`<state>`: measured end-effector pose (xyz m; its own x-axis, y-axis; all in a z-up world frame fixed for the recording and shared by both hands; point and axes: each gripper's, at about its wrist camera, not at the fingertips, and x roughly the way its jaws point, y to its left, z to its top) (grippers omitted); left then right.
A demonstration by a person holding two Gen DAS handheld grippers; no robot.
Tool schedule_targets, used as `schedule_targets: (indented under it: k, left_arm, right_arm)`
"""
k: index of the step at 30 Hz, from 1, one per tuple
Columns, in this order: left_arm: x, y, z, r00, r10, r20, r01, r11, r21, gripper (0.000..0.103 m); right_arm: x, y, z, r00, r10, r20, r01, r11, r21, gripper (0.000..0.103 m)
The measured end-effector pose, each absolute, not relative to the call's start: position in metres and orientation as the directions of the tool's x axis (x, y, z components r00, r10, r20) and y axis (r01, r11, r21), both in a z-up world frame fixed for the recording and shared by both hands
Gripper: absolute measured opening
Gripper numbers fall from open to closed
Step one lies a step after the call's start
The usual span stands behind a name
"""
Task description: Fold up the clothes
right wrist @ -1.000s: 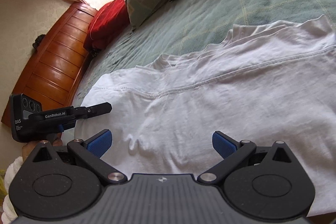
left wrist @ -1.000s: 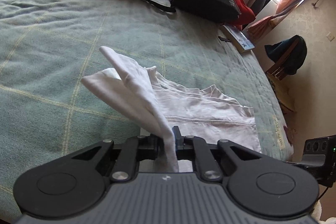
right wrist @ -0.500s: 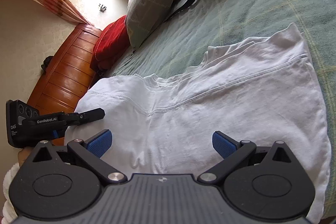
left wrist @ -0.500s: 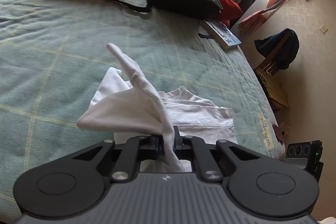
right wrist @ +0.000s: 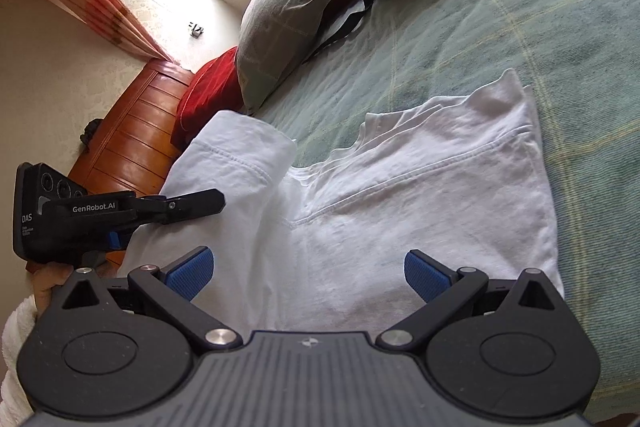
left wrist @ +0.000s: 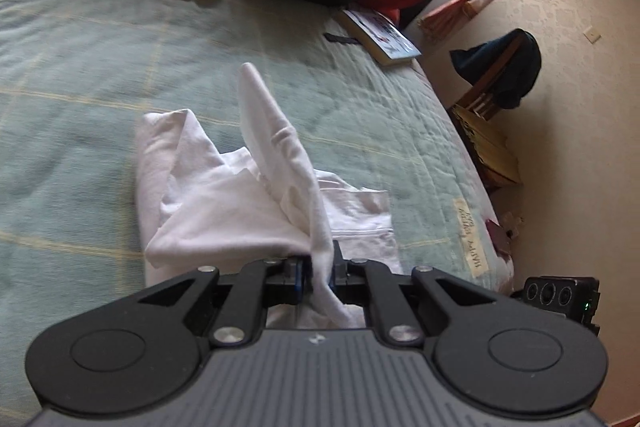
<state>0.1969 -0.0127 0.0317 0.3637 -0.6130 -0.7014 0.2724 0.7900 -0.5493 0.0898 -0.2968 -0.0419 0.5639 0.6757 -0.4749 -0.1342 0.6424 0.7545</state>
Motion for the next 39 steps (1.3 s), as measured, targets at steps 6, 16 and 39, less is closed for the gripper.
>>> schedule_targets:
  k: [6, 16, 39]
  left_arm:
    - [0.203, -0.046, 0.006, 0.309, -0.615, -0.726, 0.276, 0.788, -0.550, 0.009]
    - [0.208, -0.061, -0.044, 0.226, -0.661, -0.716, 0.206, 0.751, -0.628, 0.019]
    - [0.128, -0.008, 0.026, 0.555, -0.489, -0.673, 0.320, 0.872, -0.370, 0.076]
  right_arm:
    - [0.086, -0.306, -0.045, 0.573, 0.660, -0.486, -0.118, 0.653, 0.748, 0.103]
    - [0.078, -0.323, -0.048, 0.592, 0.619, -0.516, -0.079, 0.682, 0.727, 0.103]
    - [0.082, -0.314, -0.028, 0.661, 0.529, -0.532, -0.178, 0.800, 0.573, 0.103]
